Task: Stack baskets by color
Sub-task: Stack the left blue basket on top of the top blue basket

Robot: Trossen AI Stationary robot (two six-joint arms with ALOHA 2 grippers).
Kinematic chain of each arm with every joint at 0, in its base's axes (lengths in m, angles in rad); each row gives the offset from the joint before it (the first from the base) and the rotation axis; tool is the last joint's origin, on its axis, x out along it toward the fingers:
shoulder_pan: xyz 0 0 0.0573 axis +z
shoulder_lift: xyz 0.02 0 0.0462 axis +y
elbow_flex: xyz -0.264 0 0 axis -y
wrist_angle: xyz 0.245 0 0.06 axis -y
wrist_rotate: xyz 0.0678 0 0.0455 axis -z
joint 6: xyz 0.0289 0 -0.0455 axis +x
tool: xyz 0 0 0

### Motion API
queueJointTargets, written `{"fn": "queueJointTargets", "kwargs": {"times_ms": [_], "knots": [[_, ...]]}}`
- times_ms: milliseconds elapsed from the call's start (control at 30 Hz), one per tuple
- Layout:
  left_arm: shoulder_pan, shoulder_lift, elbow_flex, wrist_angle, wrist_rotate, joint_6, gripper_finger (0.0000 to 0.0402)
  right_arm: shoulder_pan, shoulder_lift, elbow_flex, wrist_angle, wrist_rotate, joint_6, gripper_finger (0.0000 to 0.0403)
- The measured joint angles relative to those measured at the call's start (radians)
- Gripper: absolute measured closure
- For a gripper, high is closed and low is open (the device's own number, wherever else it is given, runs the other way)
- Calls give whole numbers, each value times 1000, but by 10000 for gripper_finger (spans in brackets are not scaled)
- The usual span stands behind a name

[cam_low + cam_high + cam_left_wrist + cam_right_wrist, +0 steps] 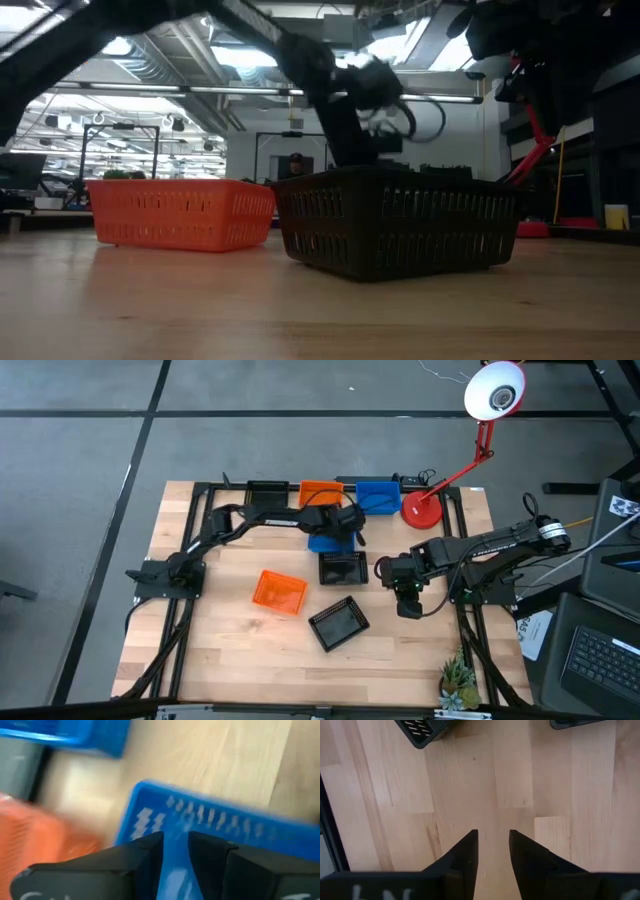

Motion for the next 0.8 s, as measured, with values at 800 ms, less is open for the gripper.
{"fn": "queueJointTargets", "kwargs": {"times_ms": [800], "knots": [[-104, -133, 274, -881, -77, -26, 319, -4, 0, 0, 54, 376, 134, 295]]}}
